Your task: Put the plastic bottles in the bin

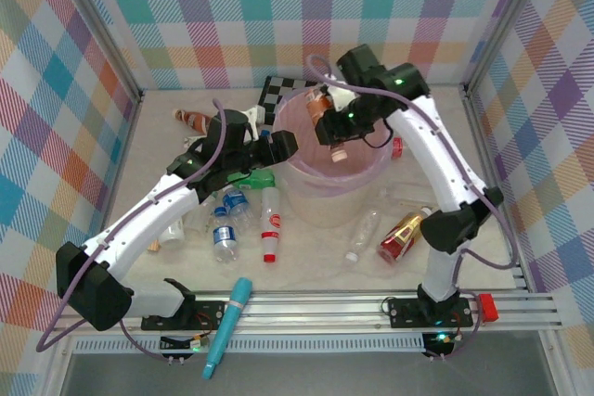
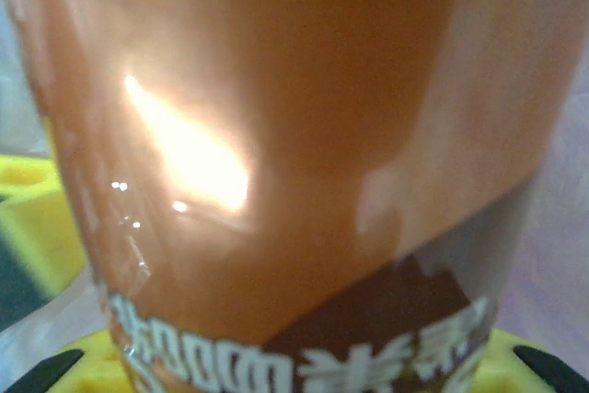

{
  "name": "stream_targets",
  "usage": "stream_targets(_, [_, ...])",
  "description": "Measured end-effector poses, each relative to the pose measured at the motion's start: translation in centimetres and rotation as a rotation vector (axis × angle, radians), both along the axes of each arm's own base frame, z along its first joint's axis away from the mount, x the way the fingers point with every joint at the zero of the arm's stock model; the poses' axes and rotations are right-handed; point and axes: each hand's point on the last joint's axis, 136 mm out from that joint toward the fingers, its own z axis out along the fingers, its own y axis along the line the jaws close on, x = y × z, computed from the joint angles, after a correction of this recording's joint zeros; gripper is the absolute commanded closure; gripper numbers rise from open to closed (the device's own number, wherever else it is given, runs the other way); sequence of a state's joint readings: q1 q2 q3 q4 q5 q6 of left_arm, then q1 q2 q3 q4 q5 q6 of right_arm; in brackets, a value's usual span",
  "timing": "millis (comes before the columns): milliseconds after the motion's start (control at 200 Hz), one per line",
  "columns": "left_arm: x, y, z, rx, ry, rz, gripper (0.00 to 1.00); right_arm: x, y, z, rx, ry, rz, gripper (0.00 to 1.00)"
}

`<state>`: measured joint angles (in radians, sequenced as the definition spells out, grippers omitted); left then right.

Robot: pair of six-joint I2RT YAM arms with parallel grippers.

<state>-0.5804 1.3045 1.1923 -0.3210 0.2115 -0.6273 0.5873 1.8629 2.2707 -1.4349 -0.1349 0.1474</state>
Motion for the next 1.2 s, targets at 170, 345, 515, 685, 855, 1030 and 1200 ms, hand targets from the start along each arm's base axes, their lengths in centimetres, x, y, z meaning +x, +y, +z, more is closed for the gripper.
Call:
stream_targets(170, [0.0, 0.0, -0.1, 0.007, 0.001, 0.001, 0.26, -0.1, 0.3, -5.2, -0.117, 0.101, -0.010, 0.66])
stream_targets(345, [0.0, 0.1, -0.1, 0.010, 0.002, 0.004, 0.26, -0.1, -0.2, -9.2, -0.185, 0.163, -0.031, 0.62])
stream_targets(515, [0.0, 0.0, -0.1, 0.012, 0.000, 0.006, 0.26, 0.1, -0.4, -13.3, -0.229, 0.213, -0.053, 0.59])
stream_targets(685, [0.1, 0.1, -0.1, 0.014, -0.001, 0.009, 0.26, 0.8, 0.1, -16.7, -0.246, 0.245, -0.070, 0.53])
stream_targets(855, [0.1, 0.1, -0.1, 0.015, -0.001, 0.010, 0.26, 1.1, 0.3, -19.4, -0.257, 0.269, -0.084, 0.42])
stream_targets(1030, [0.1, 0.0, -0.2, 0.015, -0.002, 0.010, 0.26, 1.3, 0.5, -19.7, -0.248, 0.266, -0.095, 0.29])
stream_targets(1200, [0.1, 0.0, -0.1, 0.015, -0.003, 0.010, 0.26, 1.3, 0.5, -19.7, -0.249, 0.265, -0.092, 0.22])
